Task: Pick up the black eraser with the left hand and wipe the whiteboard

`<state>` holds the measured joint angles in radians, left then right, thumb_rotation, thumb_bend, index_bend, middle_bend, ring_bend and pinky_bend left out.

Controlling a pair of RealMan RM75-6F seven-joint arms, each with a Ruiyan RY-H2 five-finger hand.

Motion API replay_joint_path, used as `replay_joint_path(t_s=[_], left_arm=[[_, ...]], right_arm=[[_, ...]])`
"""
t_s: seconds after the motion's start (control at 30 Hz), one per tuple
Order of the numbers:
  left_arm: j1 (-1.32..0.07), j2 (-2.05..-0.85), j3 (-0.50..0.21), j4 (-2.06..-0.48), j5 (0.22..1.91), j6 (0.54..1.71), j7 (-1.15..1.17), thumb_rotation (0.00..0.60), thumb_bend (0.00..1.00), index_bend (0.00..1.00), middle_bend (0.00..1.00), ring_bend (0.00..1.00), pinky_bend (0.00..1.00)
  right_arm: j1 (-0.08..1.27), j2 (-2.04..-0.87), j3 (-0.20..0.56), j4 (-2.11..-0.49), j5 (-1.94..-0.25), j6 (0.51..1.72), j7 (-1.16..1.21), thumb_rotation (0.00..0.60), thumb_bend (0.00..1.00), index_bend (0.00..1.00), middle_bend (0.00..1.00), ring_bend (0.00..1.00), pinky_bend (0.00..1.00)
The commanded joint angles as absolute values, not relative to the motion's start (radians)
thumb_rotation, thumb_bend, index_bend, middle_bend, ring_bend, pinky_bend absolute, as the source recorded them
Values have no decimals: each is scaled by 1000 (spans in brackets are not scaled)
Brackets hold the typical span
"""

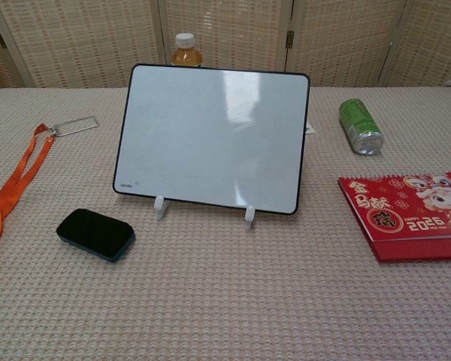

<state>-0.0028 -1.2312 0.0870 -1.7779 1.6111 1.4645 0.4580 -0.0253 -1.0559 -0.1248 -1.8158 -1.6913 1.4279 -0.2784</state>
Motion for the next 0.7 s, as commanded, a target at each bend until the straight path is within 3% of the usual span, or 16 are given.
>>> replay_joint_path(t_s=[0.03, 0.27, 0.33, 0.37, 0.43, 0.5, 0.53, 0.6, 0.7], left_arm=[[-4, -1232, 88, -1779, 1612, 1463, 458, 600, 93, 0, 0, 0, 0], [-34, -1238, 98, -1749, 1675, 1440, 431, 600, 96, 0, 0, 0, 3], [-50, -1237, 97, -1749, 1696, 1427, 436, 600, 105, 0, 29, 10, 96], [-59, -1236, 94, -1752, 1704, 1419, 448, 600, 110, 0, 107, 57, 204], [-77, -1237, 85, -1769, 1704, 1394, 484, 600, 113, 0, 438, 306, 491], [-105, -1245, 68, -1798, 1688, 1349, 531, 600, 120, 28, 801, 619, 760], [-119, -1255, 56, -1801, 1684, 1335, 547, 600, 124, 60, 902, 722, 847], [-144, -1286, 33, -1800, 1673, 1308, 586, 600, 126, 174, 999, 893, 980], [-173, -1319, 22, -1814, 1649, 1257, 640, 600, 125, 255, 1000, 970, 1000]], right_arm=[[-25, -1056, -125, -1816, -1691, 1427, -278, 600, 152, 0, 0, 0, 0], [-38, -1061, -124, -1815, -1695, 1452, -286, 600, 151, 0, 0, 0, 0], [-38, -1067, -121, -1814, -1690, 1449, -295, 600, 151, 0, 0, 0, 0], [-37, -1070, -121, -1814, -1687, 1445, -300, 600, 151, 0, 0, 0, 0], [-34, -1075, -119, -1815, -1681, 1435, -311, 600, 152, 0, 0, 0, 0], [-33, -1079, -118, -1815, -1677, 1431, -322, 600, 152, 0, 0, 0, 0], [-33, -1080, -118, -1816, -1677, 1431, -324, 600, 152, 0, 0, 0, 0], [-35, -1080, -118, -1816, -1679, 1435, -324, 600, 152, 0, 0, 0, 0], [-37, -1076, -119, -1816, -1685, 1442, -318, 600, 152, 0, 0, 0, 0]])
